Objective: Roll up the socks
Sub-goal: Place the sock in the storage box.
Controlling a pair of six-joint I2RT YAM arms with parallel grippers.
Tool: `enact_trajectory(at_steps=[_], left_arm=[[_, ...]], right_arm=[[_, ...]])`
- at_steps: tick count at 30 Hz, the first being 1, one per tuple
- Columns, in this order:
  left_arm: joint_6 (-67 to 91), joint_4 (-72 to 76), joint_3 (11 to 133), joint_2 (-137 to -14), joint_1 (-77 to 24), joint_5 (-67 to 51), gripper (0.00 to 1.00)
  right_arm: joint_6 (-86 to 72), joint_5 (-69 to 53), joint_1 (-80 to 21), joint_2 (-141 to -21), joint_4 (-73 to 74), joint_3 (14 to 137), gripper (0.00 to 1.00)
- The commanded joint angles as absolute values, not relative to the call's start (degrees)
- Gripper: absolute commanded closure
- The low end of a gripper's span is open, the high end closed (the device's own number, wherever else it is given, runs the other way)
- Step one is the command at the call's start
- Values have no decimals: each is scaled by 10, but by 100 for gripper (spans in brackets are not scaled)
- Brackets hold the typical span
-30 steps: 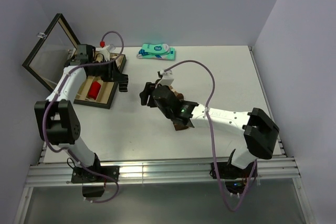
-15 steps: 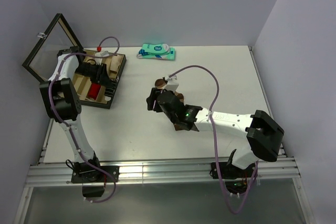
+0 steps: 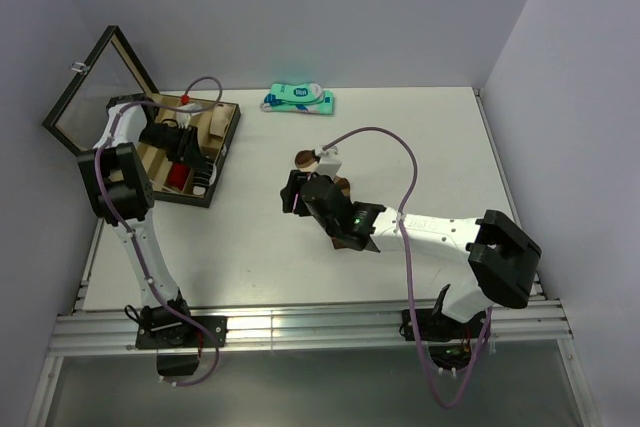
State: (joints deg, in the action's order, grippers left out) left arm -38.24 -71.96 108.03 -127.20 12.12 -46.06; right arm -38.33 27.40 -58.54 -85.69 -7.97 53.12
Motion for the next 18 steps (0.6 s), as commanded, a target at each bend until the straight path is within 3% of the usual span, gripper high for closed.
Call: enact_trajectory(at_steps=[1,18], left_arm=[[-382,-708,1103,-1283,126,-422,100],[-252,-498,975,-1271,93,-222,100]], right_arm=[[-392,292,-582,-843,-105,531,34],[-402,292,-584,-846,-113,512,35]])
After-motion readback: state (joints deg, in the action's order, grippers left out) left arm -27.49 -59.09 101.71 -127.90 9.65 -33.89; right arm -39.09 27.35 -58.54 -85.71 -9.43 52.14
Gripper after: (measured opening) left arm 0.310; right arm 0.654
